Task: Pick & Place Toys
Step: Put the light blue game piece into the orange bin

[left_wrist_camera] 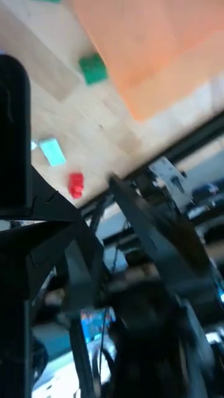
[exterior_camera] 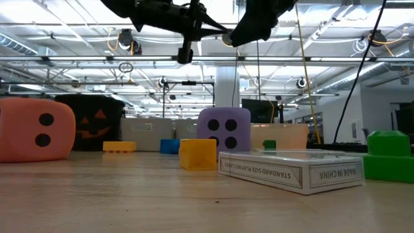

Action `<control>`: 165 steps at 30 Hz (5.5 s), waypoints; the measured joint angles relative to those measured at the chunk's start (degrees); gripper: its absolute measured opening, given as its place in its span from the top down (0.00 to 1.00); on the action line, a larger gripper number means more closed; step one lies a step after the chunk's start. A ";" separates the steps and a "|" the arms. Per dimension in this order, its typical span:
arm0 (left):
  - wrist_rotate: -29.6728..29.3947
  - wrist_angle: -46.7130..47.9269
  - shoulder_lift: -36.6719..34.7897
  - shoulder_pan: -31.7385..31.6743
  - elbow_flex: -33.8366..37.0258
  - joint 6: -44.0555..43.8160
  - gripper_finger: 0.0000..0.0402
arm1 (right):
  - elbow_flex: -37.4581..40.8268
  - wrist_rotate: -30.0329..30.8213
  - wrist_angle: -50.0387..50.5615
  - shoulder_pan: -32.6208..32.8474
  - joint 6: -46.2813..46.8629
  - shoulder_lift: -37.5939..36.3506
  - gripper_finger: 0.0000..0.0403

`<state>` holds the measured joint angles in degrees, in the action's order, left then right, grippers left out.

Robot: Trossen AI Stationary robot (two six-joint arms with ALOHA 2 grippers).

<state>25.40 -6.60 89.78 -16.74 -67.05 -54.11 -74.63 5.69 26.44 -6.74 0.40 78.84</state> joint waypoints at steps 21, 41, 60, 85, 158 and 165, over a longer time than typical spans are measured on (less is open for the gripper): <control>6.18 -22.85 -0.28 -0.65 0.04 4.05 0.64 | 0.02 -1.09 14.97 1.65 5.99 -13.15 0.52; 12.14 -24.97 -0.28 2.56 0.04 7.49 0.44 | 4.82 -1.14 32.29 24.95 29.36 -7.87 0.44; 12.26 -19.08 -6.34 5.89 0.02 10.06 0.44 | 19.28 4.64 15.52 28.09 50.76 -0.94 0.50; 11.58 -14.48 -7.10 5.75 0.02 12.53 0.44 | 22.05 0.72 13.25 25.74 43.87 8.92 0.50; 0.49 -3.31 -6.25 4.22 0.02 3.18 0.44 | 15.51 10.93 -18.89 11.85 8.82 -11.15 0.71; -1.69 0.76 -5.73 4.22 0.02 1.62 0.44 | 7.42 10.75 -12.29 10.14 3.37 -5.82 0.71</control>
<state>23.71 -5.84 84.05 -12.51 -67.02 -52.49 -67.21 16.45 14.14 3.40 3.77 73.02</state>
